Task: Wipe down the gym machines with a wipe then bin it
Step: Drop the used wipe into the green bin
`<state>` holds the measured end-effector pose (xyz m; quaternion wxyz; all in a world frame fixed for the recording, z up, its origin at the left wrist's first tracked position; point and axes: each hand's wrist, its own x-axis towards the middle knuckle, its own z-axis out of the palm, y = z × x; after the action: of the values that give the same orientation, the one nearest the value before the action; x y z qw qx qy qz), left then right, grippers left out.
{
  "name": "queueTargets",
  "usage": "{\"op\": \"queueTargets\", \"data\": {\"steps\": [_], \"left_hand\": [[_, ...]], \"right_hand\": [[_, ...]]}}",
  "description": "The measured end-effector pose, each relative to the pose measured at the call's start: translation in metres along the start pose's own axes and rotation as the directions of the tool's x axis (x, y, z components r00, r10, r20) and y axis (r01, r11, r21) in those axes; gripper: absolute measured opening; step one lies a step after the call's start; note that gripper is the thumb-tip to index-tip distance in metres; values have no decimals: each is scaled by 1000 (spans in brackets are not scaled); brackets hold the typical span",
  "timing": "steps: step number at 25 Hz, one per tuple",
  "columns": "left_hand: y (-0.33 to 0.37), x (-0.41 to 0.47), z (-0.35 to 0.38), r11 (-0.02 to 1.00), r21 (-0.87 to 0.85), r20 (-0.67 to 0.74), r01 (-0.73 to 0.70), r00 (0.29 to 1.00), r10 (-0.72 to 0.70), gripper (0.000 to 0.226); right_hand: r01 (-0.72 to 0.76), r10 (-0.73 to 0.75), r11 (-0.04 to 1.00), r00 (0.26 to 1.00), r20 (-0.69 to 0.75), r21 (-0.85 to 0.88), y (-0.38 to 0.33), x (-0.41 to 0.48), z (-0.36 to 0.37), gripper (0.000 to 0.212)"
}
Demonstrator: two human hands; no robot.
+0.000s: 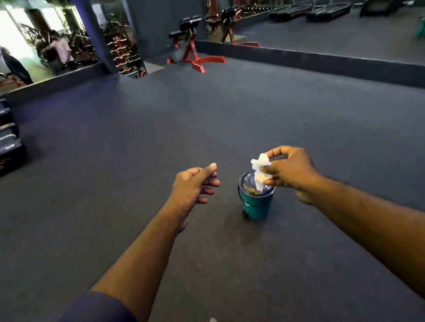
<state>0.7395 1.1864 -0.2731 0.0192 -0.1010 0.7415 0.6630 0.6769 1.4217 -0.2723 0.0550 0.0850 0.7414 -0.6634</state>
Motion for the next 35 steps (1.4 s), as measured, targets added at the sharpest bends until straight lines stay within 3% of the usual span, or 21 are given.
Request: {"op": "queueTargets", "data": {"steps": [3,8,12,16,20,28,35], "left_hand": [[-8,130,-20,1000,5,41,-13,999,13,36],[10,324,-33,995,86,173,56,982,-70,34],[33,461,-4,985,136,270,106,953,-139,31],[22,572,37,981,172,352,95,924,-151,31],[6,670,72,965,184,373,186,895,-244,31],[-18,788,95,934,255,490,249,800,-347,34],[-25,857,95,927,324,683,189,631,-368,37]], "right_hand": [[6,-6,1000,1000,-25,21,-2,116,38,13],[-114,141,980,976,-165,163,-7,273,64,17],[-173,237,948,944,-229,268,-6,374,56,22],[-181,267,929,932,-247,323,7,475,45,24],[-229,331,906,906,-262,355,14,569,38,24],[-316,449,870,826,-342,379,13,658,52,26],[-254,509,834,695,-507,489,23,660,91,23]]}}
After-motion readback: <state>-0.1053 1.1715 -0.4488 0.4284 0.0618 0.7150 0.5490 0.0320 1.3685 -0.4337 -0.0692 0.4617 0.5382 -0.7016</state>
